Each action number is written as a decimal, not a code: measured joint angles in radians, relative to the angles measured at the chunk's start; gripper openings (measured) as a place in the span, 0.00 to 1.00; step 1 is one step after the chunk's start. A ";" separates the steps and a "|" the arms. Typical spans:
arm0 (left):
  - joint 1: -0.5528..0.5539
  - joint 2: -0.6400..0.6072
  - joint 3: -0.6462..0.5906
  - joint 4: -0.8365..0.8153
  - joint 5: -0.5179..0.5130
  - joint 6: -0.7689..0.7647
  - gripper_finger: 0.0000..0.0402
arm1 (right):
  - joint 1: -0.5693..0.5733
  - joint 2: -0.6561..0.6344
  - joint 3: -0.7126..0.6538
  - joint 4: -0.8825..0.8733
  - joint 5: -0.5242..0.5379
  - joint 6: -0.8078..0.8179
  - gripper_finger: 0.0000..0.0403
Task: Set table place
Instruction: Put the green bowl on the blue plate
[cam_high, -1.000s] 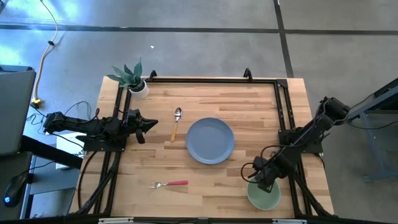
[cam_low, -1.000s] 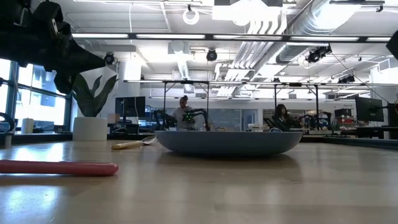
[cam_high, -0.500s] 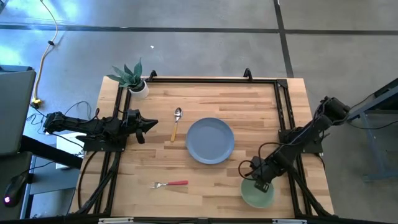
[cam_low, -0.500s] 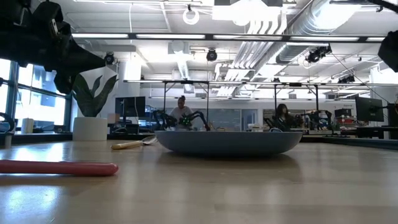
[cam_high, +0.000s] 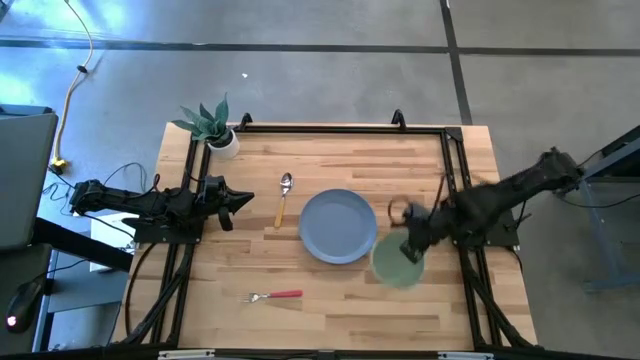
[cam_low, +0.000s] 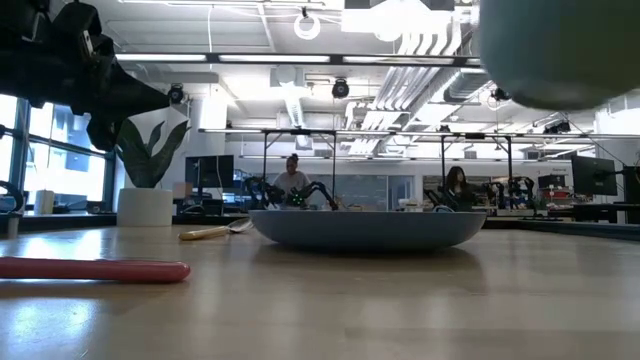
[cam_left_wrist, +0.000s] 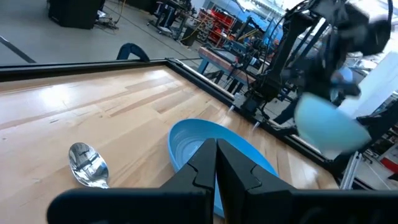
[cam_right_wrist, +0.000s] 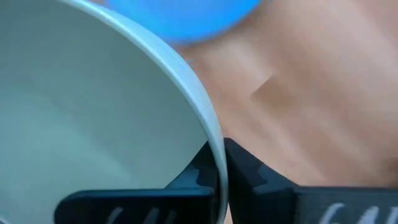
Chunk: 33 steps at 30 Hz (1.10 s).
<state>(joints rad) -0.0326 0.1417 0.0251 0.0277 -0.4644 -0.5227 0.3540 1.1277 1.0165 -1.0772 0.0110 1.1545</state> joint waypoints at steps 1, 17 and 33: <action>0.000 0.000 0.000 0.000 0.000 0.000 0.00 | -0.039 0.001 0.056 -0.061 0.018 -0.045 0.00; 0.000 0.000 0.000 0.000 0.000 0.001 0.00 | -0.487 0.537 0.973 -0.398 0.068 -0.918 0.00; 0.000 0.000 0.000 0.000 0.003 0.019 0.00 | -0.518 0.876 0.837 -0.152 -0.101 -1.125 0.00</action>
<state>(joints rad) -0.0326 0.1417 0.0250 0.0273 -0.4610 -0.5042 -0.1638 2.0034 1.8538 -1.2293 -0.0898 0.0293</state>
